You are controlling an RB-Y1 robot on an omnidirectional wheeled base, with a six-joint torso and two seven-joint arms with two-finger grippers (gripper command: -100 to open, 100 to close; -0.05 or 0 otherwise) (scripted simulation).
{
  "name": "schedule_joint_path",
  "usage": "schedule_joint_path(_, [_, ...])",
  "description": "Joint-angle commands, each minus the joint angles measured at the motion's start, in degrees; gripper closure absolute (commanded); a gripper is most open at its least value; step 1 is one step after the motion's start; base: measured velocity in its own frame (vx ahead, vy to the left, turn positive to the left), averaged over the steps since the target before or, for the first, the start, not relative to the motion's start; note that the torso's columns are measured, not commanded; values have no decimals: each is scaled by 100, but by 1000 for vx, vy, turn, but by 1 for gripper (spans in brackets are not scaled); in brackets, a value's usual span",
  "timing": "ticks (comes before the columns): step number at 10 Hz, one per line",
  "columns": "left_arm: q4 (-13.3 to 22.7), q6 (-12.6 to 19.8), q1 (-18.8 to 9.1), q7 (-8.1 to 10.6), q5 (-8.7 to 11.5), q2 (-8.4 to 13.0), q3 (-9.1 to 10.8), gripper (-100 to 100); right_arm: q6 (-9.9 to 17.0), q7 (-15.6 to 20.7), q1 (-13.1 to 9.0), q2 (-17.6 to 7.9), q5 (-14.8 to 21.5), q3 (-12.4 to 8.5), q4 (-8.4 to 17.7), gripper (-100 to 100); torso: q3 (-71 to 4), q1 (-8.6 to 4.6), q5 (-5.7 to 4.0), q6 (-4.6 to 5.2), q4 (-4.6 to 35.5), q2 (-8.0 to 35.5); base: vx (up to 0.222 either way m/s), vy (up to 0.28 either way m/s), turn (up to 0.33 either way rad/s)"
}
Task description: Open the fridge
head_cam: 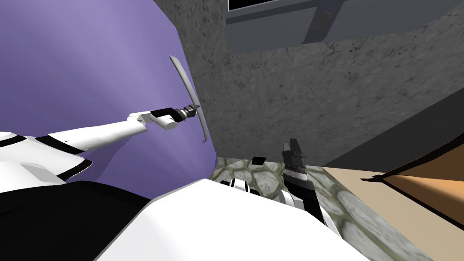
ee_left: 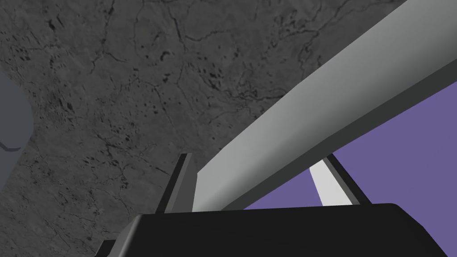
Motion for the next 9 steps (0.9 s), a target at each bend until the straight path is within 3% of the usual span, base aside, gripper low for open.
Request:
schedule_joint_path(1, [-190,-74,-69,-3,33,52,-91,100,0,0,0,0,0,0,0,0,-2,0,2,-4,-10,-4,-56,-34,20])
schedule_joint_path(2, [-378,-152,-131,6,75,106,-161,100,0,0,-1,0,0,0,0,0,7,-14,8,3,-20,5,-131,-92,15])
schedule_joint_path(4, [-378,-152,-131,6,75,106,-161,100,0,0,-2,1,0,1,0,0,10,-13,1,-8,-12,8,-96,-73,-15])
schedule_joint_path(9, [-1129,-464,-379,44,241,324,-440,100,0,0,-2,1,0,1,0,0,18,1,6,-15,-1,21,-120,-67,14])
